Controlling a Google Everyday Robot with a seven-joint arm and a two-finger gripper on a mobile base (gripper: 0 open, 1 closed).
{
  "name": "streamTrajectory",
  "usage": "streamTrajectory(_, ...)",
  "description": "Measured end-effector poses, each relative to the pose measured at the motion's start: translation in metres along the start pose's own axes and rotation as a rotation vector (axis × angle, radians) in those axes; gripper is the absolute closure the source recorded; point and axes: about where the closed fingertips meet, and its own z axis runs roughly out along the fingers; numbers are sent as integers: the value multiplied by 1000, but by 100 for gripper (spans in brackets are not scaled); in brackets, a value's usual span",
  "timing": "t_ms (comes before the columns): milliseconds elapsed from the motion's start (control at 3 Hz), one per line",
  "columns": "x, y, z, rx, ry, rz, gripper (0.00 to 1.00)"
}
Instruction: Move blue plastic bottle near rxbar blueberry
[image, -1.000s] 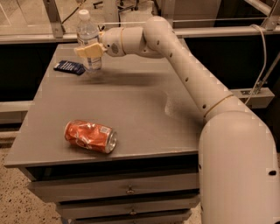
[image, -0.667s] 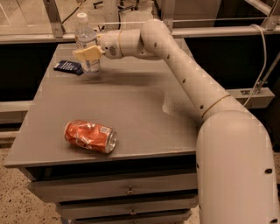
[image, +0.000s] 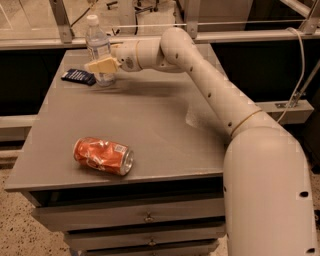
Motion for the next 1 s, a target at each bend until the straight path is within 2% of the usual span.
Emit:
streamTrajectory(333, 2, -1, 0, 2, 2, 3, 0)
streamTrajectory(667, -2, -13, -36, 56, 21, -32, 0)
streamTrajectory(1000, -18, -31, -109, 132, 53, -111, 0)
